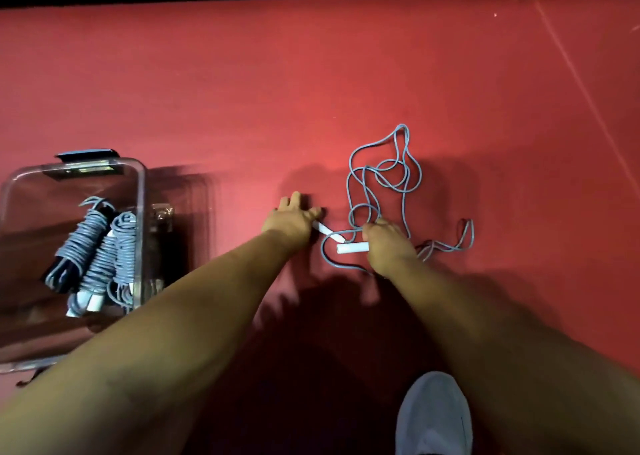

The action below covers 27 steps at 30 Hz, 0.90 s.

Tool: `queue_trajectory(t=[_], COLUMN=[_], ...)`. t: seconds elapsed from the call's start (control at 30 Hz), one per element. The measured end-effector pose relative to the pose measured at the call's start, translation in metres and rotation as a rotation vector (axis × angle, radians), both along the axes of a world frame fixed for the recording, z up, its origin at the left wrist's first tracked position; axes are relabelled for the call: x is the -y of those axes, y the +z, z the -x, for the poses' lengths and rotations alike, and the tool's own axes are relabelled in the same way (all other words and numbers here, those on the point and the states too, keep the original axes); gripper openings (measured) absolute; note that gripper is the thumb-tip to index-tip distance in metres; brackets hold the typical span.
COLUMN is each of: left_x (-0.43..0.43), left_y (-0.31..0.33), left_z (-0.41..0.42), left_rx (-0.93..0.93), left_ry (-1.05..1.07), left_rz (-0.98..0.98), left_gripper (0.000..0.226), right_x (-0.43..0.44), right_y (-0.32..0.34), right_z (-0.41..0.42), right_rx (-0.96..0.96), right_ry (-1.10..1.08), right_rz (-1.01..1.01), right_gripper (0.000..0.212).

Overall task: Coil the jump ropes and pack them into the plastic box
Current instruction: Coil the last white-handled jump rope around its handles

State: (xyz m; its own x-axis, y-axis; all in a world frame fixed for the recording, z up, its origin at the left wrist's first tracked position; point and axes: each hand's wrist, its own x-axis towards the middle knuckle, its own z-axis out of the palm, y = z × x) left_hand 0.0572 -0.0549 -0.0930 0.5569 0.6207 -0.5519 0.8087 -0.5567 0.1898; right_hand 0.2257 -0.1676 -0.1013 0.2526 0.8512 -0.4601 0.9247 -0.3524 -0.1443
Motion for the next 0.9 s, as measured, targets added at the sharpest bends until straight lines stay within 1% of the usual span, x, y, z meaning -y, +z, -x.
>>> queue_trajectory(t=[0.07, 0.13, 0.2, 0.23, 0.27, 0.3, 0.33, 0.37, 0.4, 0.43, 0.5, 0.53, 0.57, 0.67, 0.7, 0.77, 0.8, 0.83, 0.87, 0.9], left_x=[0.003, 0.006, 0.003, 0.000, -0.003, -0.006, -0.009, -0.014, -0.019, -0.021, -0.025, -0.025, -0.024, -0.016, -0.011, -0.002, 0.002, 0.004, 0.011, 0.014], left_y=[-0.006, -0.002, 0.013, 0.025, 0.038, 0.058, 0.074, 0.089, 0.101, 0.125, 0.163, 0.193, 0.216, 0.291, 0.319, 0.365, 0.387, 0.399, 0.419, 0.425], left_z=[0.012, 0.027, 0.040, 0.045, 0.049, 0.053, 0.055, 0.056, 0.057, 0.062, 0.066, 0.072, 0.074, 0.090, 0.100, 0.116, 0.125, 0.132, 0.146, 0.153], left_rx=[-0.034, -0.059, -0.039, -0.006, 0.056, 0.140, 0.227, 0.301, 0.373, 0.442, 0.583, 0.661, 0.724, 0.942, 1.030, 1.212, 1.280, 1.311, 1.307, 1.265], left_ry=[-0.004, -0.014, 0.061, 0.145, 0.251, 0.358, 0.452, 0.543, 0.607, 0.646, 0.721, 0.742, 0.749, 0.760, 0.743, 0.717, 0.723, 0.733, 0.744, 0.762], left_rz=[-0.071, -0.098, -0.078, -0.026, 0.044, 0.132, 0.221, 0.292, 0.319, 0.312, 0.345, 0.337, 0.333, 0.334, 0.354, 0.452, 0.488, 0.512, 0.477, 0.445], left_gripper=[0.046, 0.044, 0.045, 0.043, 0.037, 0.028, 0.019, 0.011, 0.008, 0.009, 0.010, 0.011, 0.010, 0.011, 0.013, 0.018, 0.019, 0.020, 0.020, 0.020], right_x=[0.000, 0.003, -0.001, -0.006, -0.010, -0.015, -0.020, -0.028, -0.033, -0.038, -0.049, -0.055, -0.059, -0.068, -0.068, -0.060, -0.055, -0.048, -0.038, -0.031], right_y=[-0.004, 0.003, 0.015, 0.024, 0.033, 0.047, 0.061, 0.072, 0.085, 0.113, 0.157, 0.189, 0.211, 0.282, 0.310, 0.361, 0.386, 0.401, 0.423, 0.431], right_z=[-0.001, -0.002, -0.006, -0.009, -0.012, -0.012, -0.012, -0.013, -0.013, -0.008, -0.001, 0.005, 0.008, 0.023, 0.032, 0.047, 0.055, 0.059, 0.069, 0.074], right_rx=[0.055, 0.070, 0.011, -0.078, -0.215, -0.359, -0.466, -0.564, -0.621, -0.669, -0.732, -0.714, -0.690, -0.661, -0.699, -0.873, -0.909, -0.879, -0.791, -0.701], right_ry=[0.056, 0.124, 0.150, 0.106, 0.024, -0.074, -0.158, -0.237, -0.283, -0.326, -0.339, -0.302, -0.276, -0.201, -0.174, -0.135, -0.080, -0.002, 0.110, 0.213], right_rz=[0.029, 0.060, 0.053, 0.022, -0.018, -0.086, -0.162, -0.243, -0.320, -0.406, -0.518, -0.570, -0.577, -0.556, -0.581, -0.665, -0.701, -0.695, -0.652, -0.565], right_gripper=[0.025, 0.023, 0.018, 0.010, 0.006, 0.017, 0.023, 0.022, 0.019, 0.015, 0.010, 0.011, 0.012, 0.017, 0.019, 0.026, 0.030, 0.031, 0.031, 0.028])
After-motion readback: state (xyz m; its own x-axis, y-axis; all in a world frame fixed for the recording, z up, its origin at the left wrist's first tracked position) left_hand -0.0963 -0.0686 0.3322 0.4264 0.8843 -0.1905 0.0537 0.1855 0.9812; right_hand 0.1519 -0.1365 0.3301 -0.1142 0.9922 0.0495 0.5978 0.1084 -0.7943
